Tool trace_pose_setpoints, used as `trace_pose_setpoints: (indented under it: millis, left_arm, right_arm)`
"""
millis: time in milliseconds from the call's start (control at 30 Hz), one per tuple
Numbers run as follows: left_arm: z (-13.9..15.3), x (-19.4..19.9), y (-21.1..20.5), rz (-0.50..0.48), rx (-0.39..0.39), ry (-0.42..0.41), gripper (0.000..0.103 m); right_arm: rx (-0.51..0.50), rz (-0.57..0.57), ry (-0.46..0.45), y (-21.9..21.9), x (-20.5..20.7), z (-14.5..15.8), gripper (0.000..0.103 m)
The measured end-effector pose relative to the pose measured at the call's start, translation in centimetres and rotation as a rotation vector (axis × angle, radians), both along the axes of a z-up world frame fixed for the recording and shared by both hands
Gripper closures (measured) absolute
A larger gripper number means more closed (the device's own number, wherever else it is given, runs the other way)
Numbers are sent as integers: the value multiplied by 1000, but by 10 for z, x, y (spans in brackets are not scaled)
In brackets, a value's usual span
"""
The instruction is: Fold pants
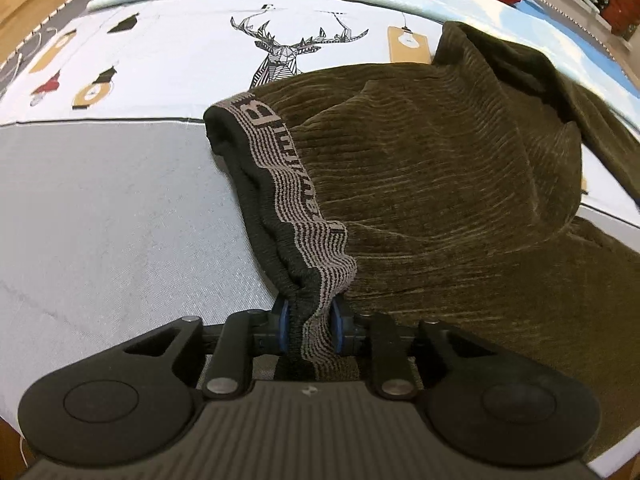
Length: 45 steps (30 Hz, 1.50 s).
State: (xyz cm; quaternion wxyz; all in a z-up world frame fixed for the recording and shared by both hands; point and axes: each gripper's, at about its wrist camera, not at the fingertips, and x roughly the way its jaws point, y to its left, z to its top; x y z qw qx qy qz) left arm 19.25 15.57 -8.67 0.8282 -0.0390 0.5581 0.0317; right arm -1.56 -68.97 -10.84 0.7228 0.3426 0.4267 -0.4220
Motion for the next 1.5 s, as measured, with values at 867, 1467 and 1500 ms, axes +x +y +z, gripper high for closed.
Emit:
trace_pose_setpoints:
  millis: [867,1467,1500]
  left_arm:
    - [8,-35,4,-9,108,166,84]
    - [121,-33,-103,8,250,-361,33]
    - [123,-32,-111,4,234,-381,33]
  right_arm:
    - [5,146,157,6,12,6,72]
    - [-391,162,-230,35,35,84,61]
    - [-402,212,-246,45,45,87,61]
